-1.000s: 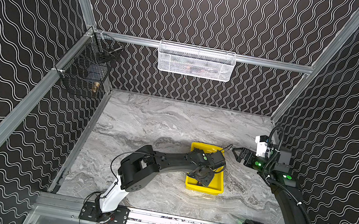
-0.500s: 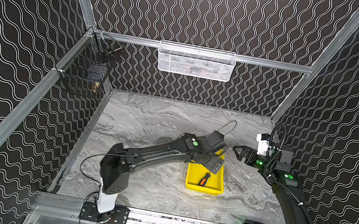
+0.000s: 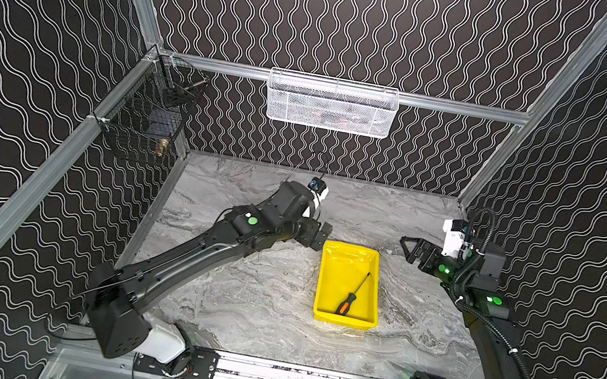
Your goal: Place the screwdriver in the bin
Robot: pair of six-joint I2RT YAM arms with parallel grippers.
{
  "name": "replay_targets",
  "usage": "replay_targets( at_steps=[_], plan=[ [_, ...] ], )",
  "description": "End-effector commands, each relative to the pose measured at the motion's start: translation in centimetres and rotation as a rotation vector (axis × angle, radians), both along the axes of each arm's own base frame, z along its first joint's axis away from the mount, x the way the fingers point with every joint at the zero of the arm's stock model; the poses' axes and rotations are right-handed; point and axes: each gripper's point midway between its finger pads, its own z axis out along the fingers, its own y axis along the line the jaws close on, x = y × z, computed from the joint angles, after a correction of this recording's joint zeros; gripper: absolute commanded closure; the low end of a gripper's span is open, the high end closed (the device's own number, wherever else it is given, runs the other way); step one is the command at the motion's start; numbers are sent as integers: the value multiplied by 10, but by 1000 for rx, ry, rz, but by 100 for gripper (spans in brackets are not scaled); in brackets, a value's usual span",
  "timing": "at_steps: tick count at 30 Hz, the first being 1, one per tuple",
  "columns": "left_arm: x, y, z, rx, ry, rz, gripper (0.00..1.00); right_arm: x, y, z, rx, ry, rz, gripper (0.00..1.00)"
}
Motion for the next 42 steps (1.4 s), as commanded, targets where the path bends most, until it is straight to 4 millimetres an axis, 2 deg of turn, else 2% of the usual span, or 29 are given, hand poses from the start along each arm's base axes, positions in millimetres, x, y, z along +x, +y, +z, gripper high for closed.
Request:
replay_targets(
  at_steps=[1,5,9,12,16,21,24,29,32,39,42],
  plan=[
    [15,18,23,16,-160,78,1,8,-8,19,9,-80,-59,1],
    [22,40,32,31,-227,180,1,8,-15,32,-21,-119,-98,1],
    [32,60,34,36,-257,259,1,7,-33,44,-71,-130,-195,1],
    [40,78,30,41,-270,322,1,3,-46,58,-108,-164,-265,1],
    [52,112,19,-27,-238,383,1,-3,-65,75,-145,-227,-371,1],
    [60,149,19,-71,-291,409,1,-11,-85,93,-214,-307,-474,1],
    [64,171,8,-89,-245,454,1,-13,-95,94,-232,-311,-528,1],
    [68,191,-15,-191,-224,407,1,-5,-88,84,-249,-270,-477,1],
    [66,204,-32,-147,-249,421,1,-1,-86,75,-246,-261,-461,1],
    [59,240,-72,-79,-254,491,1,-5,-69,68,-230,-538,-385,1],
    [56,258,-83,-32,-307,536,1,-3,-75,56,-267,-533,-406,1]
  ],
)
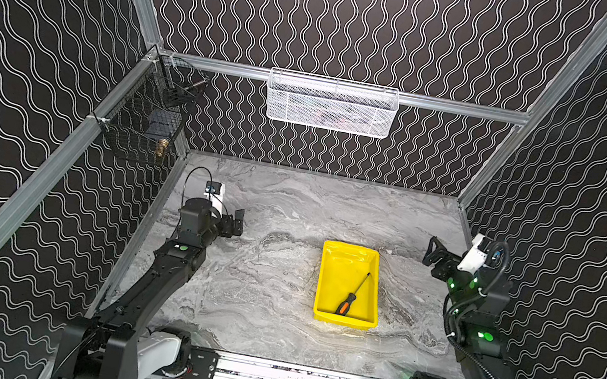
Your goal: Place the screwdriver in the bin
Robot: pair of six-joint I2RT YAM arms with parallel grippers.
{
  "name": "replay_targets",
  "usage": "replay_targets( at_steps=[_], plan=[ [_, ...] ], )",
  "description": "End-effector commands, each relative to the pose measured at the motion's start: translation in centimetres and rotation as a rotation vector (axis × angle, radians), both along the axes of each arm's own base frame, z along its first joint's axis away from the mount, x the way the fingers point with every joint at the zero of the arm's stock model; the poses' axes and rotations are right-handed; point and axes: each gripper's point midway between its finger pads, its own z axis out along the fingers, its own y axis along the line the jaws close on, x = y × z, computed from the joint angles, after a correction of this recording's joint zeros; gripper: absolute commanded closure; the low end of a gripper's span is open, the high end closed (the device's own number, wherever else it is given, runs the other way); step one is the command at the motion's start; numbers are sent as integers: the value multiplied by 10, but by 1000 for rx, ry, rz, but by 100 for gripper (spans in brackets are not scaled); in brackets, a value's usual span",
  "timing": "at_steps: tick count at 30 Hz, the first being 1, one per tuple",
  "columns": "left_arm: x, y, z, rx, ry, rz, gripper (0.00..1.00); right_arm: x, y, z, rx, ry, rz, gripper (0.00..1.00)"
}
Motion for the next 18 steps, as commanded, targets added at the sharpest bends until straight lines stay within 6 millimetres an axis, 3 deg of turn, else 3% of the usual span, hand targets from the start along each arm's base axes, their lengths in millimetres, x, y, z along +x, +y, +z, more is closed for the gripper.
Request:
replay_targets(
  at_steps=[1,5,11,18],
  plan=[
    [4,15,9,76,-114,31,1,5,-1,29,-77,-143,5,1],
    [1,35,-13,125,-115,97,1,13,4,6,-155,-79,49,1],
    [2,46,-45,110,-106,92,1,25,16,-41,-169,50,144,1],
    [8,47,-50,86,-147,53,1,25,-16,-64,-179,-4,21,1]
  ],
)
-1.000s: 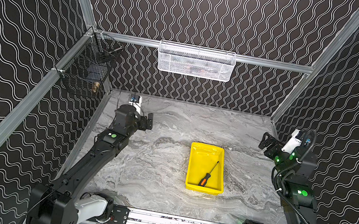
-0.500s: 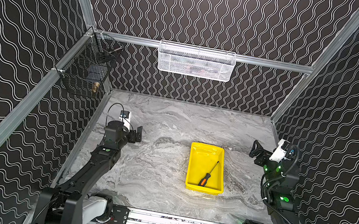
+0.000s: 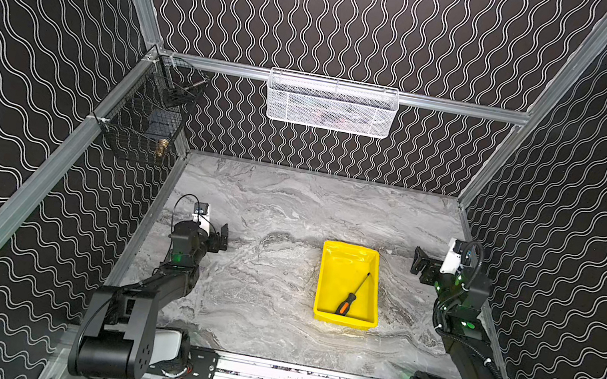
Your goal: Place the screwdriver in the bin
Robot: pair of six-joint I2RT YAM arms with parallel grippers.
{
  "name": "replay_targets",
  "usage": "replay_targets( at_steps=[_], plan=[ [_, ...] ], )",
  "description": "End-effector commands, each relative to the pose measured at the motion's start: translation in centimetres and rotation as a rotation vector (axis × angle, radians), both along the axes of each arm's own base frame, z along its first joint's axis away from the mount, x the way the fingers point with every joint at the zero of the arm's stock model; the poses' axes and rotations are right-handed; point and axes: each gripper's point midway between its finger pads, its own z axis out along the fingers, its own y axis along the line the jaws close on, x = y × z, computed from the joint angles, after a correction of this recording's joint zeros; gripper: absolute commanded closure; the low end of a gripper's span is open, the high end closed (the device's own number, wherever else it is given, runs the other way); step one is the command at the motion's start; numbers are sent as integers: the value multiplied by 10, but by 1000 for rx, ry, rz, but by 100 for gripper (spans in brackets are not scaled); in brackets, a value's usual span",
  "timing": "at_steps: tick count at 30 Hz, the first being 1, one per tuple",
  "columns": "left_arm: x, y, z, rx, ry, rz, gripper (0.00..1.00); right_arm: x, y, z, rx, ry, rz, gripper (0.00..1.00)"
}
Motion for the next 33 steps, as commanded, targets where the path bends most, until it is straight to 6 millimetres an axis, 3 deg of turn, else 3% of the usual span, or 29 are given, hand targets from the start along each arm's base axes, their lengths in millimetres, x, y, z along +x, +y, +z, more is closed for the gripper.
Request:
replay_targets(
  at_steps=[1,5,10,15,25,30,33],
  plan=[
    [12,-5,20,1,-106,-54,1,2,-16,13,-6,-144,-61,1],
    [16,-3,14,-47,-116,-66,1,0,-27,-13,60,-185,-74,1],
    [21,-5,6,-72,-120,-89,1,6,-22,-47,99,-136,-24,1],
    [21,-2,-3,-77,-105,-71,1,12,-22,-42,125,-213,-14,0],
    [27,-3,-16,-65,-76,-79,1,41,-19,-63,110,-102,-1,0],
    [38,-27,-29,39,-7,-114,1,58,-7,-73,40,-38,-6,0],
    [38,-34,-35,115,-10,-77,1,55,-7,-77,22,-28,-31,0]
  ],
)
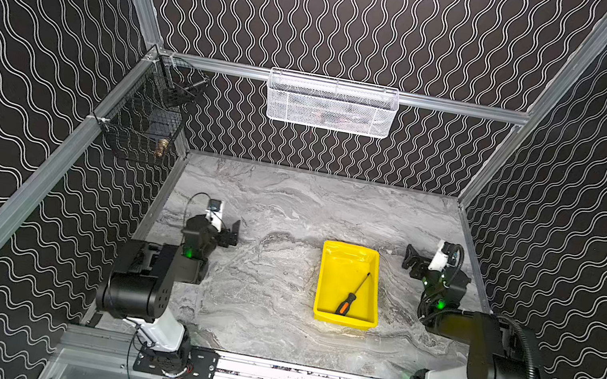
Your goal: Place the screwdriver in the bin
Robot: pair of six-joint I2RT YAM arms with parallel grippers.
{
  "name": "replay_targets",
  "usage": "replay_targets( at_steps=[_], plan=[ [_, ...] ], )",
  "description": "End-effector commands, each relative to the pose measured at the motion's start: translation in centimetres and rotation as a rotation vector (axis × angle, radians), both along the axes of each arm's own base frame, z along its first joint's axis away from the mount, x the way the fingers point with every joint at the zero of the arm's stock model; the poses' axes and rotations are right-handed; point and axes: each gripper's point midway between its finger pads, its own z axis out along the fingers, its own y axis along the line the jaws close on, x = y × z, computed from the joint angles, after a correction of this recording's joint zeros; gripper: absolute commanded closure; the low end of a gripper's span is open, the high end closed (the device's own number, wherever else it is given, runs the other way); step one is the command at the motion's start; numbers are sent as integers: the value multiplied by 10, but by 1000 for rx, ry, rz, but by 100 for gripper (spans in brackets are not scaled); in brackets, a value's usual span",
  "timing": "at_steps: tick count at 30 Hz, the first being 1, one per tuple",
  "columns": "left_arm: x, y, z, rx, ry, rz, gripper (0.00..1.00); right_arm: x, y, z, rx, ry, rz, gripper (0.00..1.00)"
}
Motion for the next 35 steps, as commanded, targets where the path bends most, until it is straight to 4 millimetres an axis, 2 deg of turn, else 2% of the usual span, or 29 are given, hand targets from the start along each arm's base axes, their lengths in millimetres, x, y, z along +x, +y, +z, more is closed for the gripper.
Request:
replay_targets(
  at_steps=[1,3,5,8,11,35],
  plan=[
    [-1,15,-4,95,-9,91,1,-3,-12,-4,-43,5,-72,0],
    [-1,15,-4,97,-13,93,1,-8,-11,-7,-48,-11,-73,0],
    [-1,15,-3,98,-19,94,1,-12,-9,0,-57,-78,-71,0],
    [0,15,-4,97,-14,95,1,-10,-12,-7,-45,-16,-88,0],
    [0,15,-5,99,-10,95,1,-12,-11,-3,-49,-58,-84,0],
    [-2,13,-5,105,-22,82,1,-10,-11,-4,-55,-48,-90,0]
  ],
)
